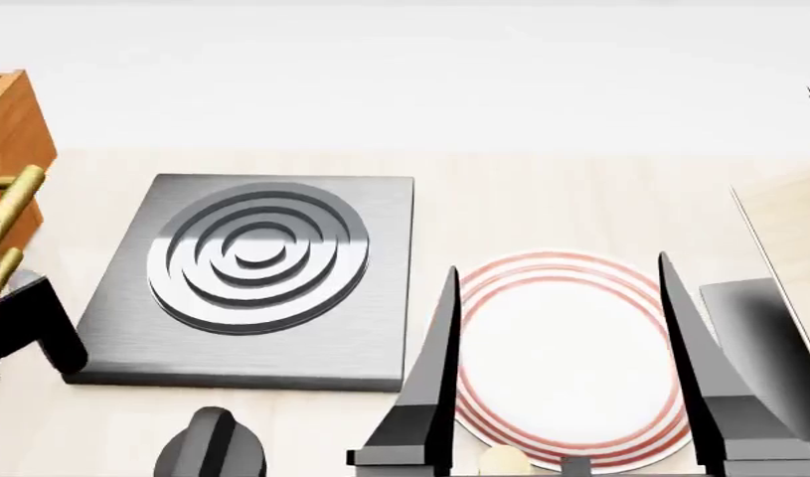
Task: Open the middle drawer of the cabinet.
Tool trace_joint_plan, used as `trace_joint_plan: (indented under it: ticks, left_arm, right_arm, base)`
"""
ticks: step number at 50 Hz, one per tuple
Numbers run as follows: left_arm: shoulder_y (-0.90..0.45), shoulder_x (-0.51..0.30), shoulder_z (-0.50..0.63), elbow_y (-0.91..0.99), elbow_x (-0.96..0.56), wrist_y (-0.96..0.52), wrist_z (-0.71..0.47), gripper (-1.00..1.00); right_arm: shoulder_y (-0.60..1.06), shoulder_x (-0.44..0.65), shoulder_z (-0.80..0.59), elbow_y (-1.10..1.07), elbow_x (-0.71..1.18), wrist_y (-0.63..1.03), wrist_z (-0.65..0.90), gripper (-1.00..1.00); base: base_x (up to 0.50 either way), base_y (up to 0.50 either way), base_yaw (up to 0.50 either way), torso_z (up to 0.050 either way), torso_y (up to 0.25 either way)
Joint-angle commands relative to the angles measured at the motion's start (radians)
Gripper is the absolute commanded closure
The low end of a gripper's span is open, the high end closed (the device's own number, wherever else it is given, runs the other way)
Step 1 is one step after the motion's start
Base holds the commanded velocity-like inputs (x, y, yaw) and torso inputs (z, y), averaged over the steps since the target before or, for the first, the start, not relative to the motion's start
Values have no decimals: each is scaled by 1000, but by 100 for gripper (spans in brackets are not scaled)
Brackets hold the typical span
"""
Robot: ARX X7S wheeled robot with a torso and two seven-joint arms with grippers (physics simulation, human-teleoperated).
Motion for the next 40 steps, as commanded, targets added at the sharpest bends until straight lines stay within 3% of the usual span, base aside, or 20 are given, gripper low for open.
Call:
trace_joint_plan:
  ticks: [1,13,40]
  left_arm:
    - [-32,-56,-3,155,135,-65,-67,100]
    - [-33,-58,-5,185,139,-63,-68,100]
    - [-42,-100,20,469,198,-161,-10,100]
  right_arm:
    - [-1,1,-1,0,0,1,-2,-100]
    - [0,1,-4,0,-2,3,-4,-100]
    - [0,0,-3,0,0,3,-9,-100]
  base:
    - [0,0,0,0,0]
    - [0,0,0,1,8]
    - [0,0,2,2,9]
